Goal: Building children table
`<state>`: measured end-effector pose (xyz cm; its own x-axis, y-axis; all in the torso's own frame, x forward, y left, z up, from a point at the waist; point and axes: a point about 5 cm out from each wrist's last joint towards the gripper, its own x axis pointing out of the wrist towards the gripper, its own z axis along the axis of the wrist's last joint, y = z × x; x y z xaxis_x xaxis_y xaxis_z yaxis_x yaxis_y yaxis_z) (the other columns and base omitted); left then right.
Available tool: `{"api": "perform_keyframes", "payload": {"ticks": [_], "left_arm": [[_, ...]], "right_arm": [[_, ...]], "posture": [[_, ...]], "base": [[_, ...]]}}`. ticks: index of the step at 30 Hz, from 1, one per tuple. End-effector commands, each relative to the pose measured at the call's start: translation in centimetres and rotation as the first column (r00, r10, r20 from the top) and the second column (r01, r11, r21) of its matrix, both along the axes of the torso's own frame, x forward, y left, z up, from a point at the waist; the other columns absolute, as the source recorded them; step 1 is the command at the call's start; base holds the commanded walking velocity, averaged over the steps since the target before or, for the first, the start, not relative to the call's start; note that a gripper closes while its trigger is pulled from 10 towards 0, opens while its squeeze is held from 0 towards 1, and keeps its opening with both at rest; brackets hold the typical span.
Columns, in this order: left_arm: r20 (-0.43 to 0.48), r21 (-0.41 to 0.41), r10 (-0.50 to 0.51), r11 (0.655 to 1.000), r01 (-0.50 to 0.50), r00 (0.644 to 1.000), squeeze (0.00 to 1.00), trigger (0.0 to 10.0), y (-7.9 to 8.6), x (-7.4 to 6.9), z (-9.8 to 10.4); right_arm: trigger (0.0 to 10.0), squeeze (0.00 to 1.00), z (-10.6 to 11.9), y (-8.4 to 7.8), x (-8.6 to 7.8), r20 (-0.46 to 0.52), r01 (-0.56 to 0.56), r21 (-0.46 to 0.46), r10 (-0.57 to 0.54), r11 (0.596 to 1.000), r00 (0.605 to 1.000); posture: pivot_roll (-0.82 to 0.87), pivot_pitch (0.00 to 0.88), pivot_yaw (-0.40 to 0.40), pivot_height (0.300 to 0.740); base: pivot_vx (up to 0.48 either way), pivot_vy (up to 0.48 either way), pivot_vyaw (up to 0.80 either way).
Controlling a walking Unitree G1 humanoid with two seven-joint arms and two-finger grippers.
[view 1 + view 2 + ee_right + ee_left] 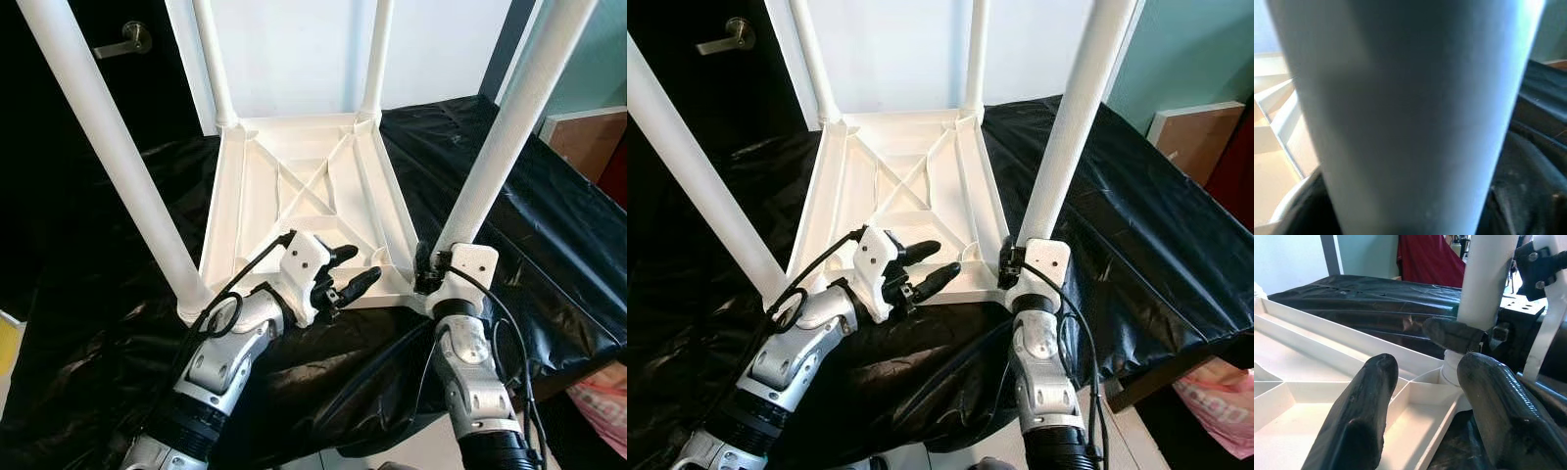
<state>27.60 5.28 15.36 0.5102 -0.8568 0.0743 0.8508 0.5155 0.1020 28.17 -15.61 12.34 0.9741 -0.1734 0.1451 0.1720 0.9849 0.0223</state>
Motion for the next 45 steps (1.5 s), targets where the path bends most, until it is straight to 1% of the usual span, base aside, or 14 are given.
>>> {"api": "perform_keyframes", "payload": {"ticks": [1, 12, 13, 15, 18, 19, 21, 25, 30, 34, 35, 40, 41, 45], "left_arm": [[0.007, 0.012, -0.105, 0.994, 0.105, 0.994, 0.00, 10.0, -0.5, -0.4, -0.1], [0.008, 0.012, -0.112, 0.994, 0.111, 0.994, 0.00, 10.0, -0.6, -0.3, -0.2], [0.007, 0.013, -0.113, 0.994, 0.113, 0.994, 0.00, 10.0, -0.6, -0.3, -0.2], [0.008, 0.015, -0.114, 0.993, 0.114, 0.993, 0.00, 10.0, -0.5, -0.3, -0.2], [0.011, 0.025, -0.117, 0.993, 0.116, 0.993, 0.00, 10.0, -0.5, -0.3, -0.2], [0.011, 0.025, -0.117, 0.993, 0.116, 0.993, 0.00, 10.0, -0.5, -0.3, -0.2], [0.012, 0.027, -0.117, 0.993, 0.117, 0.993, 0.00, 10.0, -0.5, -0.3, -0.2], [0.012, 0.027, -0.118, 0.993, 0.118, 0.993, 0.00, 10.0, -0.5, -0.2, -0.2], [0.015, 0.025, -0.121, 0.992, 0.120, 0.993, 0.00, 10.0, -0.5, -0.2, -0.1], [0.015, 0.024, -0.124, 0.992, 0.124, 0.992, 0.00, 10.0, -0.6, -0.1, -0.1], [0.016, 0.024, -0.126, 0.992, 0.125, 0.992, 0.00, 10.0, -0.6, -0.1, 0.0], [0.016, 0.024, -0.126, 0.992, 0.126, 0.992, 0.00, 10.0, -0.6, -0.1, 0.0], [0.018, 0.023, -0.125, 0.992, 0.124, 0.992, 0.00, 10.0, -0.6, 0.0, 0.0], [0.021, 0.021, -0.123, 0.992, 0.122, 0.992, 0.00, 10.0, -0.6, 0.0, 0.1]], "right_arm": [[10.0, 1.00, 0.3, -0.4, -0.1, 0.025, -0.018, -0.005, 0.019, 1.000, 1.000], [10.0, 1.00, 0.5, -1.5, -0.3, 0.030, -0.179, -0.043, 0.181, 0.983, 0.983], [10.0, 0.00, 0.4, -1.6, -0.3, 0.019, -0.231, -0.056, 0.232, 0.971, 0.972], [10.0, 0.00, 0.4, -1.8, -0.3, 0.008, -0.287, -0.069, 0.288, 0.956, 0.958], [10.0, 0.00, 0.5, -2.2, -0.2, -0.031, -0.450, -0.116, 0.450, 0.885, 0.893], [10.0, 0.00, 0.5, -2.2, -0.2, -0.031, -0.450, -0.116, 0.450, 0.885, 0.893], [10.0, 0.00, 0.5, -2.3, -0.1, -0.063, -0.535, -0.129, 0.532, 0.835, 0.845], [10.0, 0.00, 0.5, -2.3, -0.2, -0.080, -0.573, -0.132, 0.567, 0.809, 0.820], [10.0, 0.00, 0.7, -3.0, 0.4, -0.150, -0.683, -0.158, 0.666, 0.714, 0.731], [9.6, 0.00, 0.8, -3.2, 0.6, -0.165, -0.699, -0.168, 0.680, 0.695, 0.715], [5.7, 0.00, 0.8, -3.5, 0.7, -0.173, -0.710, -0.171, 0.689, 0.683, 0.704], [5.7, 0.00, 0.8, -3.6, 0.8, -0.175, -0.715, -0.171, 0.693, 0.678, 0.699], [0.0, 0.00, 0.6, -3.8, 0.7, -0.191, -0.721, -0.172, 0.696, 0.671, 0.693], [0.0, 0.00, 0.2, -4.1, 0.6, -0.220, -0.731, -0.169, 0.697, 0.662, 0.682]], "posture": [[-0.03, 0.000, 0.009, 0.740], [-0.04, 0.000, 0.013, 0.740], [-0.04, 0.000, 0.014, 0.740], [-0.04, 0.000, 0.015, 0.740], [-0.04, 0.000, 0.017, 0.740], [-0.04, 0.000, 0.017, 0.740], [-0.04, 0.000, 0.019, 0.740], [-0.04, 0.000, 0.020, 0.740], [-0.04, 0.000, 0.030, 0.740], [-0.04, 0.000, 0.030, 0.740], [-0.04, 0.000, 0.031, 0.740], [-0.04, 0.000, 0.031, 0.740], [-0.04, 0.000, 0.030, 0.740], [-0.04, 0.000, 0.031, 0.740]], "base": [[0.000, 0.000, 0.00], [0.000, 0.000, 0.00], [0.000, 0.000, 0.00], [0.000, 0.000, 0.00], [0.000, 0.000, 0.00], [0.000, 0.000, 0.00], [0.000, 0.000, 0.00], [0.000, 0.000, 0.00], [0.000, 0.000, 0.00], [0.000, 0.000, 0.00], [0.000, 0.000, 0.00], [0.000, 0.000, 0.00], [0.000, 0.000, 0.00], [0.000, 0.000, 0.00]]}}
